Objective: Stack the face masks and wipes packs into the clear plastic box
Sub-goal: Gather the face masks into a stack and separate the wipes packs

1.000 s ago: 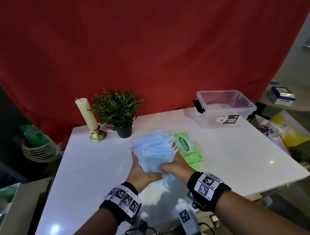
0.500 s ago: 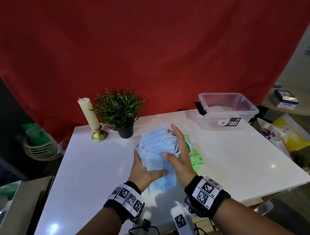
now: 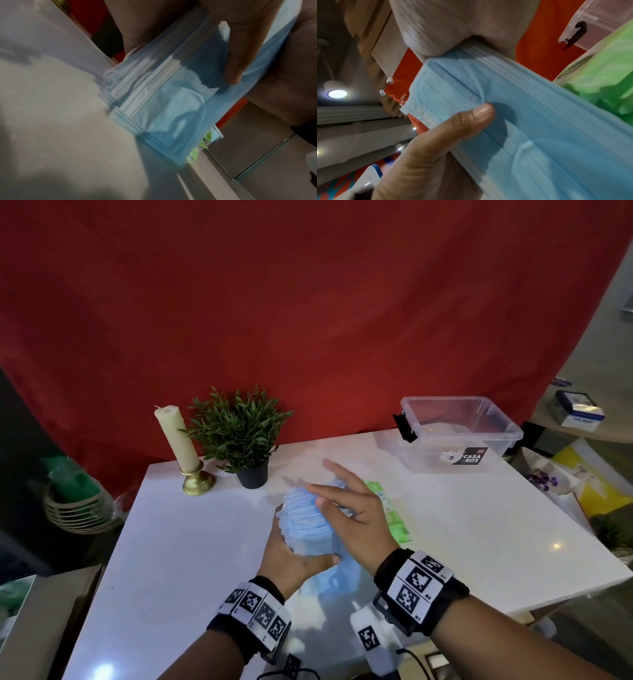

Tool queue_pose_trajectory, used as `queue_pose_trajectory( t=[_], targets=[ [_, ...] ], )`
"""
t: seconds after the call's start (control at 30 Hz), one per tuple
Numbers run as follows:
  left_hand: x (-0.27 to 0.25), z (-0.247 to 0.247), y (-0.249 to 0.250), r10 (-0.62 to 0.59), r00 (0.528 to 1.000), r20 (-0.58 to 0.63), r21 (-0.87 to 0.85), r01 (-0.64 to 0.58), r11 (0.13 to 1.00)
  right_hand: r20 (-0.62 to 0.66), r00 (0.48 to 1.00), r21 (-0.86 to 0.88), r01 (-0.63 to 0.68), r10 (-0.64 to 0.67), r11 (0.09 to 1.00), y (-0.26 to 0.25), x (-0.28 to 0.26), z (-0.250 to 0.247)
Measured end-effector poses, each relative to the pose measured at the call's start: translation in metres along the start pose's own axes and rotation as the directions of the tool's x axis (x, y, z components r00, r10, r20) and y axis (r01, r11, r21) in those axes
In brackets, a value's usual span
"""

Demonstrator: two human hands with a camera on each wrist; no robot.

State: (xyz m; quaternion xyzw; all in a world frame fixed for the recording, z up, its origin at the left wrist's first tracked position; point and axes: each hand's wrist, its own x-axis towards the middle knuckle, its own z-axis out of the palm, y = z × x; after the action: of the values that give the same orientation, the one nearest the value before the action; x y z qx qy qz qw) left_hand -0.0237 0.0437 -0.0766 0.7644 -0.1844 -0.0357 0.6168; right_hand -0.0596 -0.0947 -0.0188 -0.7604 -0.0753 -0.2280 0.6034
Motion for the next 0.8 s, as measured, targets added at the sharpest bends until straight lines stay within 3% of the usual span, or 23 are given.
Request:
queue_pose_trajectory(
  t=[0.23,0.37,0.43,0.5,0.57,0.6,0.7,0.8],
  targets=[
    [0.004,0.010,0.008,0.039,0.997,-0.060,0.203,-0.026,0.979,0.101,0.993,-0.173,-0.050,0.068,0.984,0.002,0.005,0.002],
    [0.004,0.008,0.010,0.022,0.995,-0.093,0.164,-0.007,0.986,0.192,0.977,-0.347,-0.017,0.089,0.938,-0.011,0.008,-0.005],
    [0.003,0.002,0.010,-0.020,0.993,-0.113,0.098,0.031,0.995,0.345,0.926,-0.570,0.075,0.155,0.818,-0.030,0.015,-0.015],
    [0.001,-0.003,0.012,-0.057,0.994,-0.093,0.053,0.062,0.997,0.498,0.855,-0.731,0.323,0.146,0.601,-0.048,0.022,-0.021],
    [0.007,-0.001,0.011,-0.106,0.991,-0.076,0.039,0.109,0.993,0.627,0.764,-0.745,0.533,0.151,0.401,-0.057,0.029,-0.020],
    [0.012,0.001,0.010,-0.146,0.986,-0.077,0.048,0.150,0.988,0.657,0.729,-0.740,0.577,0.191,0.346,-0.058,0.031,-0.017],
    [0.018,0.006,0.016,-0.157,0.987,-0.043,0.238,0.162,0.958,0.645,0.716,-0.761,0.575,0.265,0.300,-0.055,0.034,-0.008],
    [0.014,0.004,0.009,-0.131,0.991,-0.015,0.237,0.131,0.963,0.617,0.748,-0.780,0.539,0.245,0.318,-0.052,0.032,-0.004]
  ],
)
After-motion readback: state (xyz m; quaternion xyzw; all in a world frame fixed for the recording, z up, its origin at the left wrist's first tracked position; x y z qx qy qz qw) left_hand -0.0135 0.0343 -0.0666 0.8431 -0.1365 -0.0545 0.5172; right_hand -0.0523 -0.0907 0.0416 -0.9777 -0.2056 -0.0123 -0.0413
